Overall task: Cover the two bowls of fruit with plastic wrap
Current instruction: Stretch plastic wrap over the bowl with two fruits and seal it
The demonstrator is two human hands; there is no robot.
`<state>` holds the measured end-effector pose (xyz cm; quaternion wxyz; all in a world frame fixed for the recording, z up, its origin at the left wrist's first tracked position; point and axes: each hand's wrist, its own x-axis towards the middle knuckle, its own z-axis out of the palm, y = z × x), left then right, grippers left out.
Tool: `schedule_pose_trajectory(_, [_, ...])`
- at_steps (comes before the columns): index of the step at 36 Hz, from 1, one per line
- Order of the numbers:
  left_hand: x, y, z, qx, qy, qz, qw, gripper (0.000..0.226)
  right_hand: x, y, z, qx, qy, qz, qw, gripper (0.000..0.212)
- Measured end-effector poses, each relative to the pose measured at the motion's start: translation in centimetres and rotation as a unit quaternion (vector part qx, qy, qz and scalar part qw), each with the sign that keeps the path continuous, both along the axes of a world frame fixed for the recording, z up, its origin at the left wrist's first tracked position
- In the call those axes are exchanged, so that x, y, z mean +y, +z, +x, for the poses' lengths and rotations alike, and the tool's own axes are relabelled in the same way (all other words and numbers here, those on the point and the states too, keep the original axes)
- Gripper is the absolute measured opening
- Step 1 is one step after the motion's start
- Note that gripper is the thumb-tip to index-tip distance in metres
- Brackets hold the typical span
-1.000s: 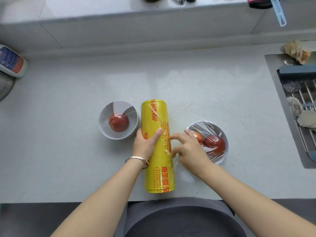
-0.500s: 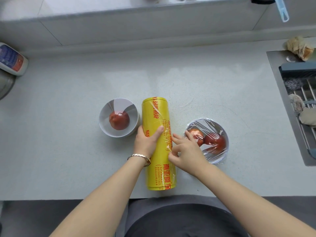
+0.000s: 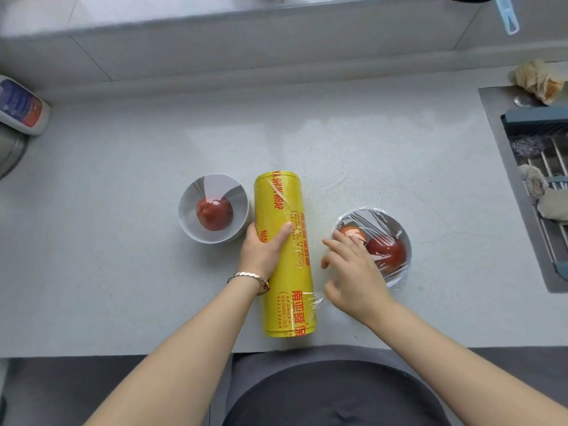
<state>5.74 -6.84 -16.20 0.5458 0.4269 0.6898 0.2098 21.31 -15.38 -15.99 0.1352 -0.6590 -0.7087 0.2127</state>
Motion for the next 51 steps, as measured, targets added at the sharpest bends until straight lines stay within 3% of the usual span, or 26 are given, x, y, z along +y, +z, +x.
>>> schedule_pose_trajectory(7, [0.0, 0.0, 0.0, 0.004, -0.003, 0.0, 1.0, 0.062, -1.0, 0.8, 0.2, 0.007, 0.143, 0.005, 0.99, 0.034])
schedule_pose_trajectory(13, [0.0, -0.2, -0.1, -0.003, 0.004, 0.001, 1.0, 0.058, -1.2, 1.5, -0.5, 0.053, 0.092, -0.081, 0.991, 0.063])
schedule_pose_trajectory(18, [0.0, 0.0, 0.0, -0.006, 0.002, 0.004, 1.0, 0.056, -0.7, 0.7, -1.4, 0.027, 0.105, -0.069, 0.992, 0.041])
schedule_pose_trajectory(21, [-0.1, -0.2, 0.1, 0.004, 0.006, 0.006, 1.0, 0.057, -0.8, 0.6, -1.9, 0.039, 0.09, -0.068, 0.993, 0.044])
schedule_pose_trajectory(30, [0.0, -0.7, 0.2, 0.032, 0.002, 0.009, 0.999, 0.068, -0.5, -1.0, -1.3, 0.037, 0.07, 0.058, 0.995, 0.014])
schedule_pose_trajectory(38, [-0.1, -0.5, 0.1, 0.018, 0.003, 0.003, 1.0, 0.063, -1.6, -0.1, -0.6, 0.02, 0.038, 0.038, 0.998, 0.022])
schedule_pose_trajectory(41, [0.0, -0.6, 0.1, 0.014, 0.005, 0.004, 1.0, 0.06, -2.5, -0.1, -0.7, 0.03, 0.014, 0.026, 0.999, 0.006])
schedule_pose_trajectory(47, [0.0, -0.4, 0.1, 0.018, -0.002, 0.004, 1.0, 0.061, -3.0, -0.3, -0.4, 0.054, 0.075, 0.053, 0.994, 0.033])
schedule_pose_trajectory(51, [-0.1, -0.2, 0.1, 0.019, -0.002, 0.003, 1.0, 0.06, -3.5, -0.2, 0.2, 0.045, 0.107, 0.028, 0.993, 0.033])
